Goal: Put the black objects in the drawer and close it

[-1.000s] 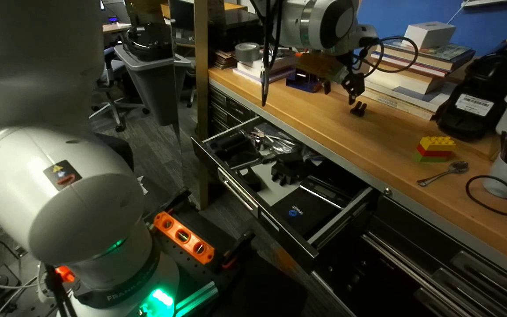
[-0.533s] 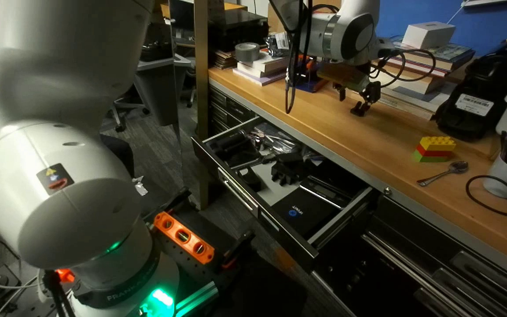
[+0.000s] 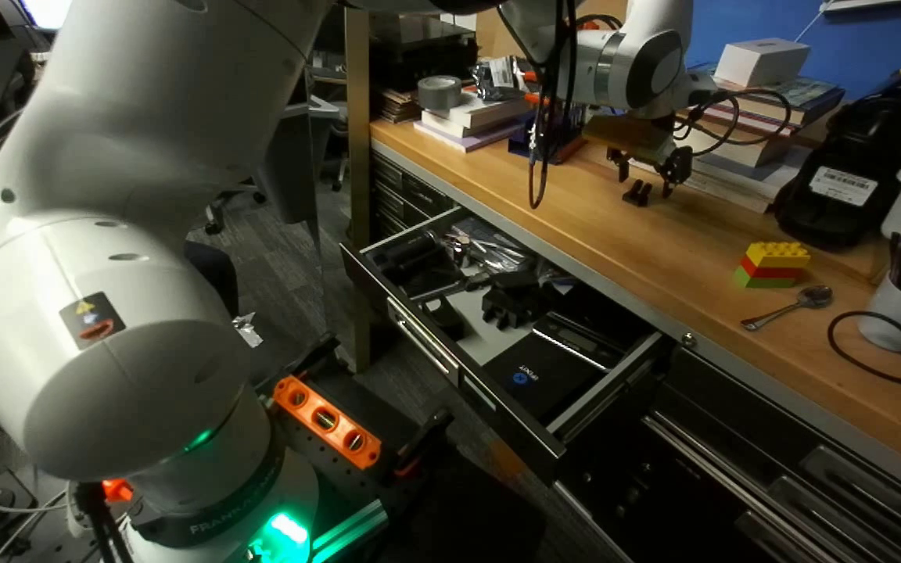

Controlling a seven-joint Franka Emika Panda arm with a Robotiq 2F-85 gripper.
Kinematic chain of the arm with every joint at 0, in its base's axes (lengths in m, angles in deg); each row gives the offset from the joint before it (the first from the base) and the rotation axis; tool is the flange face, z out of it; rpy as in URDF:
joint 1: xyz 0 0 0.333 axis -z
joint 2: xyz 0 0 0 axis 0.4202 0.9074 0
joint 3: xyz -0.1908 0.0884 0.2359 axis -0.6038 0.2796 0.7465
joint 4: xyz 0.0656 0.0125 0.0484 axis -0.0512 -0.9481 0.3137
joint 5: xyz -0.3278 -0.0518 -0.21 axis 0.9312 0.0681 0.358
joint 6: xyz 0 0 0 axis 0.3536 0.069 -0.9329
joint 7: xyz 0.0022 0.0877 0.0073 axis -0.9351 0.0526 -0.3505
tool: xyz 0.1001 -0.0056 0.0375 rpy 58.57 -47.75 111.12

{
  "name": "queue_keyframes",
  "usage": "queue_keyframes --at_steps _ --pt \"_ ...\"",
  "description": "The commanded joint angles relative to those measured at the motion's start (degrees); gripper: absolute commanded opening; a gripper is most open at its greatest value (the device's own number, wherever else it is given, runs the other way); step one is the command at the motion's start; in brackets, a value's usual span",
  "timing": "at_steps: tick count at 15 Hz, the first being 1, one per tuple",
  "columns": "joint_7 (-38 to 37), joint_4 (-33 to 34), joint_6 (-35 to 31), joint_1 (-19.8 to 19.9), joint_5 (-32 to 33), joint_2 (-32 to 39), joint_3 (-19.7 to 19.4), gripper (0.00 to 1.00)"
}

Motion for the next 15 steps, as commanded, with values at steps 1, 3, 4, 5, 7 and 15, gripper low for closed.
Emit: queue_keyframes --at_steps 1,3,4,5,7,15 --pt "2.1 5.5 2.2 1.1 -1.2 2.8 0.8 0.68" --pt "2.2 6.3 2.4 1.1 -1.1 3.4 0.7 0.5" --pt "2.2 6.6 2.5 1.2 -1.1 3.7 0.7 0.42" --pt "2.1 7.0 2.8 1.2 -1.1 4.0 0.7 0.35" --pt "2.0 7.5 3.3 1.1 -1.0 4.2 0.7 0.2" --pt "0.8 3.6 9.3 -0.2 -0.1 0.2 -0.1 0.18"
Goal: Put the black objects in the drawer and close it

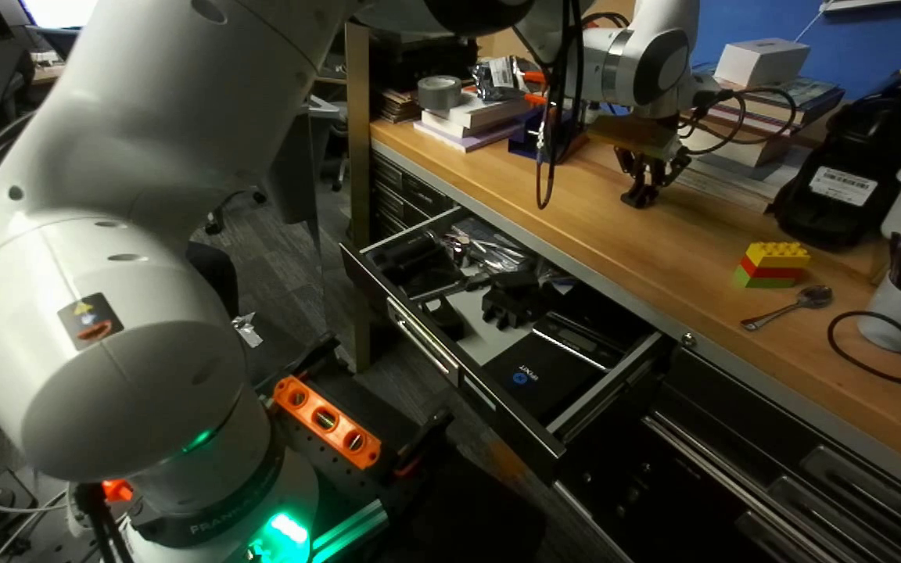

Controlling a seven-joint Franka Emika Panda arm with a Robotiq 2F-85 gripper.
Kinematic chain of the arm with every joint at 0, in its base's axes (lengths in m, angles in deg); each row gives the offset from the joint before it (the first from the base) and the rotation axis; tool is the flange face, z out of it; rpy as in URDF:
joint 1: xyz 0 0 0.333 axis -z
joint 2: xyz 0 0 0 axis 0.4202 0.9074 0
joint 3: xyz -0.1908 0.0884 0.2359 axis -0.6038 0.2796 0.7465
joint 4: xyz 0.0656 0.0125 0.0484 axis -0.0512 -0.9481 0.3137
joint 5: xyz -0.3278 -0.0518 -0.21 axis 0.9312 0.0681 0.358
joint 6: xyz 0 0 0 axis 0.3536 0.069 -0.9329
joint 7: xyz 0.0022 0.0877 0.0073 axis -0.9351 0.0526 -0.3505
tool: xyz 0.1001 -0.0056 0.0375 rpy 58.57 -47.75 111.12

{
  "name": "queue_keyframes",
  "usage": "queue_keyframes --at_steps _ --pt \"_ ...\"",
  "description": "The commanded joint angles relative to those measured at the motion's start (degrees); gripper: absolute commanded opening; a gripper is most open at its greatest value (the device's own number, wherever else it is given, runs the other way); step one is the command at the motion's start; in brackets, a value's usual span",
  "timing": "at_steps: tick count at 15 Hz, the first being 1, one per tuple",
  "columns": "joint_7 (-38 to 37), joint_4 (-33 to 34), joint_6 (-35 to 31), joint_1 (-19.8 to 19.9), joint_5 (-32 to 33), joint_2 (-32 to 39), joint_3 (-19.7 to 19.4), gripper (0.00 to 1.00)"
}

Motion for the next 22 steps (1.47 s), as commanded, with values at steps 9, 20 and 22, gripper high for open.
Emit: queue_keyframes --at_steps 9,20,22 --pt "1.6 -16.3 14.4 -1.6 -0.1 -14.6 1.0 0.18" --pt "4.2 -45.2 3.7 -1.7 -6.6 -31.2 5.3 0.18" --pt "4.4 -49.5 -1.3 -1.9 -9.2 -32.6 6.0 0.18"
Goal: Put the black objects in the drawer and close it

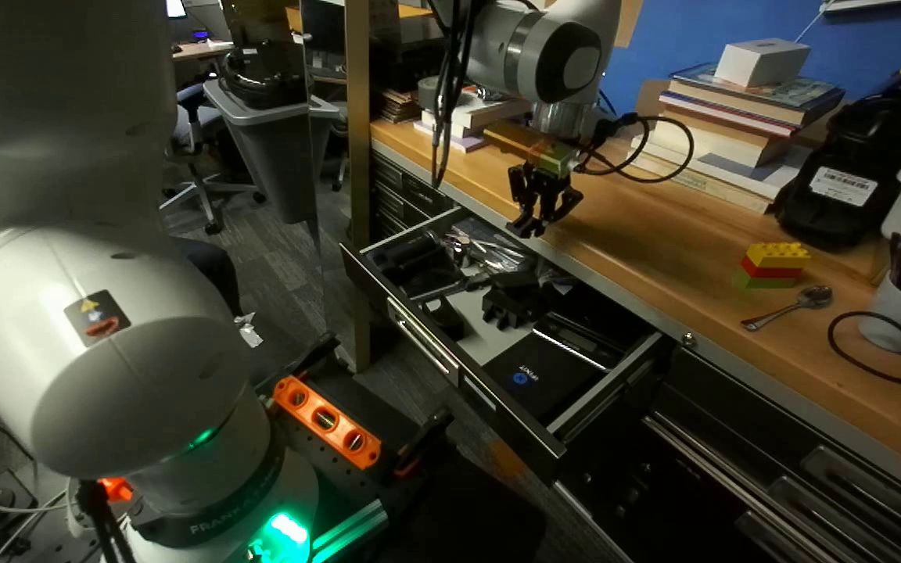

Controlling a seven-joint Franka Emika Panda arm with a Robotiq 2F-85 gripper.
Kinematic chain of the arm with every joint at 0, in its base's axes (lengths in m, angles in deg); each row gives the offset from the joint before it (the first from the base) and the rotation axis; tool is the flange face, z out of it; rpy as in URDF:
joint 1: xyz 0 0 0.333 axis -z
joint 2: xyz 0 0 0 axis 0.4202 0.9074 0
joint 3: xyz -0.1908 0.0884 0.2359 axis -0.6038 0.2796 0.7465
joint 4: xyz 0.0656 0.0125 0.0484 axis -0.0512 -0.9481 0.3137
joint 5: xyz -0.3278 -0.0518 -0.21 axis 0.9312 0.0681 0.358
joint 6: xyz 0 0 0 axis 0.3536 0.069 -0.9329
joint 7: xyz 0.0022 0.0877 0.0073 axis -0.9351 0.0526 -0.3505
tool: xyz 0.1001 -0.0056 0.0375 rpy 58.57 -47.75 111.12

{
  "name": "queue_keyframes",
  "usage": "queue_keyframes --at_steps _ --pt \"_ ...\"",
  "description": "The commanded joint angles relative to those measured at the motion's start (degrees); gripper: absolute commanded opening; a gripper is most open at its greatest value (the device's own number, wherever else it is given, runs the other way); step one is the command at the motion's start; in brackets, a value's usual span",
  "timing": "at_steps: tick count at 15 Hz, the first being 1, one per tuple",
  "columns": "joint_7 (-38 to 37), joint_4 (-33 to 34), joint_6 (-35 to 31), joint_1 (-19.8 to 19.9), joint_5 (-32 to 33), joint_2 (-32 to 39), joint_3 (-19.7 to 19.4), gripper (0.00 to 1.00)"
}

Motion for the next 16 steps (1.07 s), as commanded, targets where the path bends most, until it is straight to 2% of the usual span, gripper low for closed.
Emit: queue_keyframes --at_steps 1,7,11,16 --pt "1.4 -10.0 -9.1 -0.3 -5.2 -5.3 1.1 0.18" --pt "2.0 -19.4 -22.8 -1.2 -11.9 -4.9 3.9 0.18" --pt "2.2 -22.6 -29.0 -1.4 -15.0 -4.1 6.2 0.18" --pt "0.6 -25.3 -39.4 -2.0 -15.6 -2.1 7.9 0.18"
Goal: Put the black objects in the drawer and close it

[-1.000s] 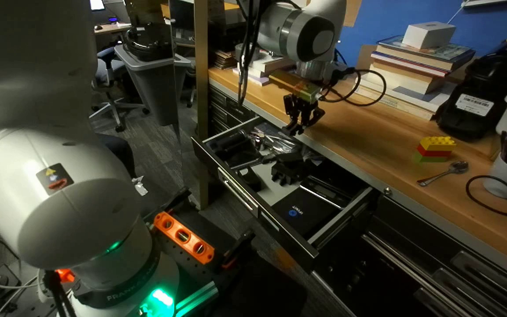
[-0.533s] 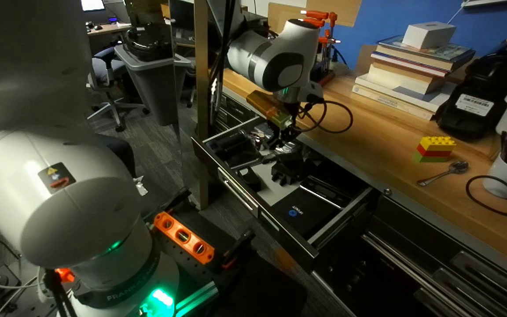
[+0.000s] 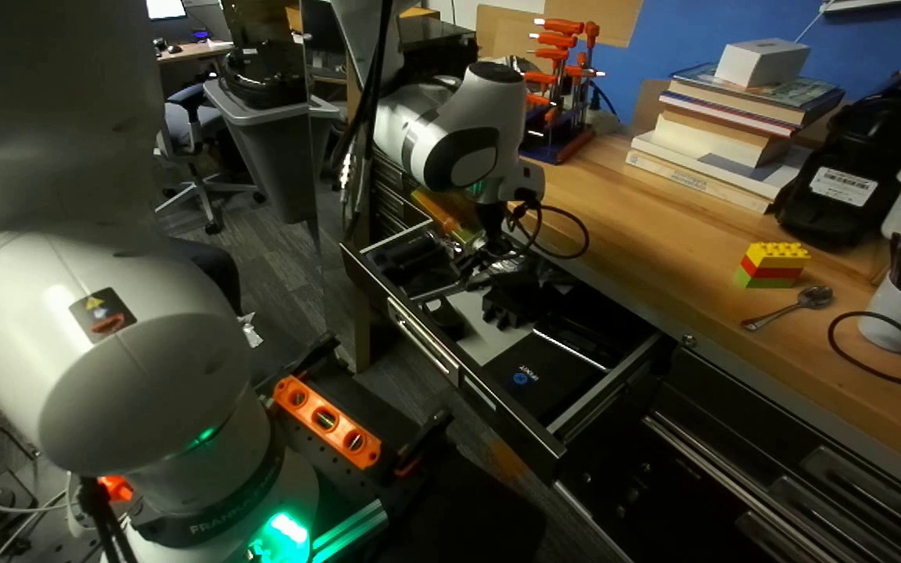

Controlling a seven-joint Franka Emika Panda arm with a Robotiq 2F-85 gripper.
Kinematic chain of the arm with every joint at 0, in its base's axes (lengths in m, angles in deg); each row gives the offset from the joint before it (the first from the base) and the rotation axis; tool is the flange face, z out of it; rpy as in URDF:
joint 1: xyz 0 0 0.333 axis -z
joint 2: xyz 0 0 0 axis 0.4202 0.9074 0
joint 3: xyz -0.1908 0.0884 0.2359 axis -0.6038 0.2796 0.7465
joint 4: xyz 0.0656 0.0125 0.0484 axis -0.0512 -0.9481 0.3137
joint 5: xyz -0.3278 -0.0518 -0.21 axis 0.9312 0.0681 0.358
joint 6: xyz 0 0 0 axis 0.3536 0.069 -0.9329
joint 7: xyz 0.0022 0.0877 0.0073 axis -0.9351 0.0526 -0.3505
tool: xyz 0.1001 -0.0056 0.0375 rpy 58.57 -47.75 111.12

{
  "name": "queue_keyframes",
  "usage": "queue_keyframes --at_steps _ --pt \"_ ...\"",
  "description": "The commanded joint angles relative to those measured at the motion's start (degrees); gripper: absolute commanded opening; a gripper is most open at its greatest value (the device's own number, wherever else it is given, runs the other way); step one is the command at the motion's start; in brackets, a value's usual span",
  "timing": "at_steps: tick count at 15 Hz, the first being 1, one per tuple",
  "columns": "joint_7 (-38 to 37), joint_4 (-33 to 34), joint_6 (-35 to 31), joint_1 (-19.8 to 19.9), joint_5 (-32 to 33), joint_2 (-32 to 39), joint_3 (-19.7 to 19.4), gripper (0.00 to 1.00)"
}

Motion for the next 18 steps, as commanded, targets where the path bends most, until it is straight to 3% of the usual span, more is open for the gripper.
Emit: queue_keyframes --at_steps 1,8,15,17,18 --pt "-0.7 -2.1 -7.6 -0.7 -1.2 0.9 1.2 0.18" --pt "-2.8 -3.8 -15.4 -0.1 0.2 4.5 3.5 0.18" --pt "-5.2 -3.6 -18.3 0.7 1.0 6.7 3.6 0.2" --pt "-6.0 -3.6 -18.1 0.4 0.9 6.7 2.9 0.55" --pt "-6.3 -3.6 -17.8 0.0 1.1 6.6 2.3 0.61"
